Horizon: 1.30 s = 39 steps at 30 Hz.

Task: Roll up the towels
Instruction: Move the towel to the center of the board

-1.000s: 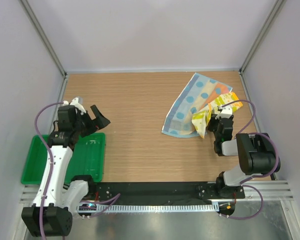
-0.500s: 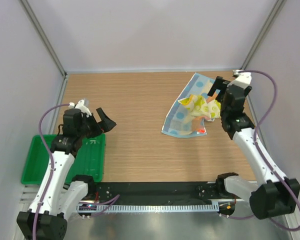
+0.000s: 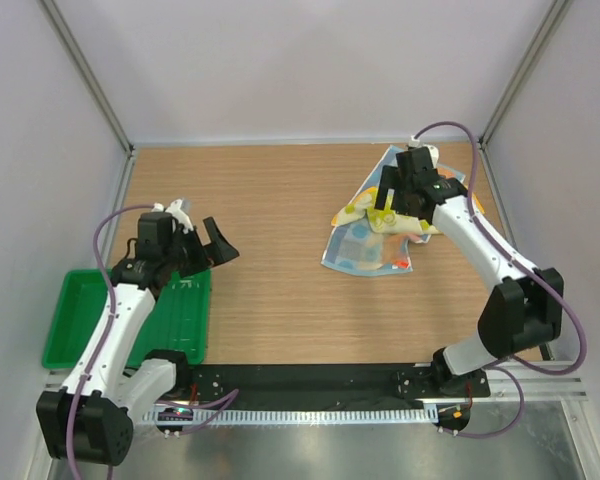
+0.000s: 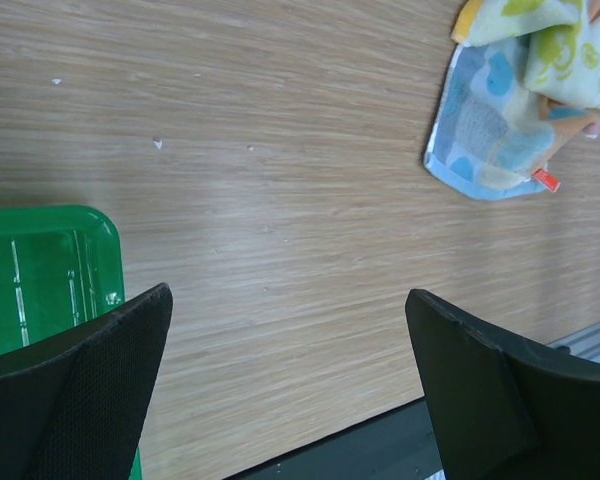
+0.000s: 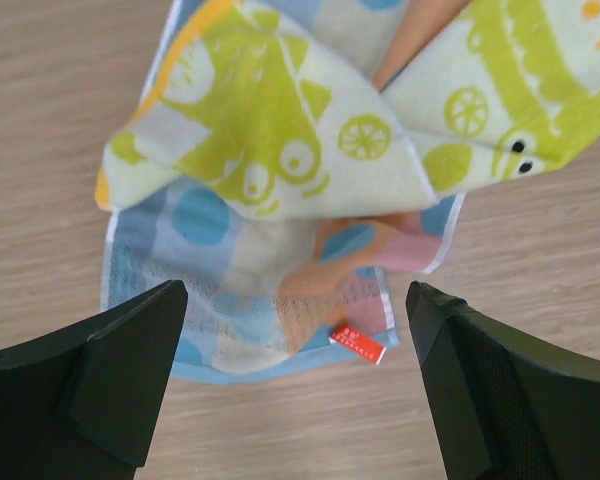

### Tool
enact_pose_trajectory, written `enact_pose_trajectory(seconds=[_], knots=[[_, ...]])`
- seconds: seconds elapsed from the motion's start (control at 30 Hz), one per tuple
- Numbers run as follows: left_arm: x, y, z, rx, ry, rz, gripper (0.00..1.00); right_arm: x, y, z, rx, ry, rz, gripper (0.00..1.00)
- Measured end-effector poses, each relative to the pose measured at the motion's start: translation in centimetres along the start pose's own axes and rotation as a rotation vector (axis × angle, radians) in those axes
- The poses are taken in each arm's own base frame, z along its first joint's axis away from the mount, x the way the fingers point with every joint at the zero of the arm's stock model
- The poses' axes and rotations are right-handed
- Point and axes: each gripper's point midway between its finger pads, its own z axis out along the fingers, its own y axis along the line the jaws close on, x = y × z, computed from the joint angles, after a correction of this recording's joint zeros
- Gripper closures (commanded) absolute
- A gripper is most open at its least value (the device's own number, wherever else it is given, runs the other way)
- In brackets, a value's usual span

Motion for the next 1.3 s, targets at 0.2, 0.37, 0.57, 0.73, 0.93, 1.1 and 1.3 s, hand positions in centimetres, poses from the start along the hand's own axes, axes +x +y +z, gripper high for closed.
enact_pose_trajectory(seconds=[0.2,0.37,0.57,0.73,0.93,1.1,1.3], knots=[[1.4,-2.1,2.0,-0.034,0.075,0.098,0.0,3.8,1.7,4.4,-0.001,0.184,-0.06,0.0],[3.4,-5.8,7.2,-0.04,0.18,0.171,0.04,4.4,3.9,8.0,-0.012,0.25,-0.135,0.01],[5.5,-7.9,14.4,-0.096,0.278,0.198,0.12,4.6,5.3,11.0,-0.014,0.278,-0.196,0.1],[6.2,-11.4,19.3,-0.074,0.296,0.232,0.17,4.4,5.7,12.9,-0.002,0.28,-0.224,0.37],[8.1,-14.1,22.8,-0.05,0.329,0.269,0.18,5.5,5.5,13.9,0.008,0.311,-0.256,0.66],[10.0,-14.8,23.8,-0.05,0.365,0.293,0.3,5.9,5.4,14.2,0.001,0.325,-0.262,0.99],[10.5,-16.0,24.8,-0.03,0.368,0.29,0.49,4.7,4.6,14.0,0.011,0.314,-0.229,0.99]])
